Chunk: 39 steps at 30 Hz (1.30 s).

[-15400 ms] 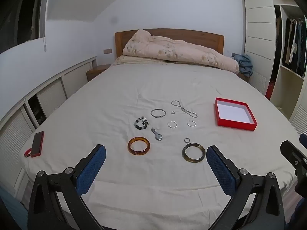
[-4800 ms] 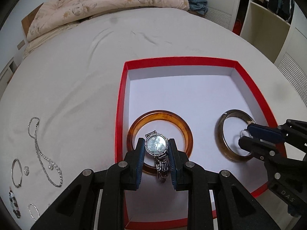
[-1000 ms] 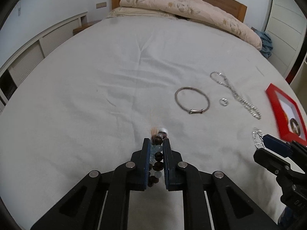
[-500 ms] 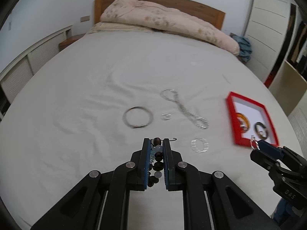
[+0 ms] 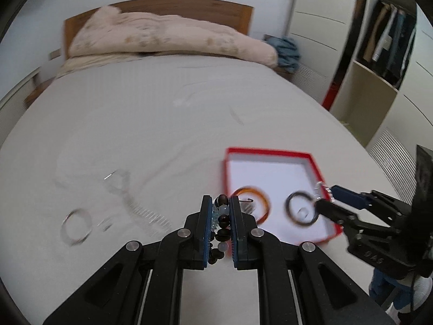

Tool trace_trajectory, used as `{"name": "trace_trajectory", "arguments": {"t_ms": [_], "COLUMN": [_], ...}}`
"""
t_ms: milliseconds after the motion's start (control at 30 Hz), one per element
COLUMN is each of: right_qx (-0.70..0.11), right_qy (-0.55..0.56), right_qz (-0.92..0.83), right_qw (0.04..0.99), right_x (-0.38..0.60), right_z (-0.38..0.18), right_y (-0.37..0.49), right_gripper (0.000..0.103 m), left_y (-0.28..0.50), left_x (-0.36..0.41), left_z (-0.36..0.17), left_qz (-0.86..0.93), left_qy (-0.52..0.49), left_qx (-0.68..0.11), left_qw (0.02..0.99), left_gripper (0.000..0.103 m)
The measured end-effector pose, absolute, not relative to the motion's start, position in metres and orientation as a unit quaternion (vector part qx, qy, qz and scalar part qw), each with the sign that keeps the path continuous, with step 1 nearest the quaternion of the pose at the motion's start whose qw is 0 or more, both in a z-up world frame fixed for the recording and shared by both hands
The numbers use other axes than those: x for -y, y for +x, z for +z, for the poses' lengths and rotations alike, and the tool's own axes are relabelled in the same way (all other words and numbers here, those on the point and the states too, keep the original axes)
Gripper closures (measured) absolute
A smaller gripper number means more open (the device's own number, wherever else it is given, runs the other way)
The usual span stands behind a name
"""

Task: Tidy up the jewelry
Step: 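Drop the beaded bracelet into the red box while the right tool drops the twisted hoop, then withdraw both tools from the box toward the silver bangle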

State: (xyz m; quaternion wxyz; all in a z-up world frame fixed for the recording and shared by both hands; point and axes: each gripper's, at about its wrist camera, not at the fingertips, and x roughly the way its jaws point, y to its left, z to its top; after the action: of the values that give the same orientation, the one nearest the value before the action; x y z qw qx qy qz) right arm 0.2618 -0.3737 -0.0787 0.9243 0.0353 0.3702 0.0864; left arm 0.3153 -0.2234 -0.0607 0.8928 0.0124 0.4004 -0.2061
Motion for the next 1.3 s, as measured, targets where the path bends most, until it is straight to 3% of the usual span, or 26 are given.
{"name": "trace_trajectory", "arguments": {"t_ms": [433,800,967,1133,1300], "right_qx": [-0.439,-0.489,-0.489,-0.481,-0.466], "right_qy": [0.005,-0.088,-0.105,-0.098,-0.088], "right_qz": [0.105,0.128,0.127,0.117,0.103], "right_qw": [0.892,0.858,0.857,0.863,0.874], "right_x": [0.443,0.431,0.430,0.431,0.434], "right_z": [-0.137,-0.175,-0.173,-0.162,-0.131], "right_y": [0.365,0.382,0.375,0.363,0.339], "right_gripper": [0.066,0.065,0.064,0.057,0.057], "left_y": [0.415,0.436,0.436,0.431,0.415], "left_x": [0.336,0.344,0.338,0.336,0.315], "left_z": [-0.128,-0.179,-0.180,-0.162,-0.121], "left_qz": [-0.230,-0.202,-0.198,-0.216,-0.218], "left_qy": [0.073,0.102,0.093,0.085,0.073], "left_qx": [-0.450,-0.490,-0.491,-0.479,-0.450], "left_qw": [0.860,0.842,0.843,0.847,0.863], "left_gripper": [0.091,0.091,0.085,0.060,0.060]}}
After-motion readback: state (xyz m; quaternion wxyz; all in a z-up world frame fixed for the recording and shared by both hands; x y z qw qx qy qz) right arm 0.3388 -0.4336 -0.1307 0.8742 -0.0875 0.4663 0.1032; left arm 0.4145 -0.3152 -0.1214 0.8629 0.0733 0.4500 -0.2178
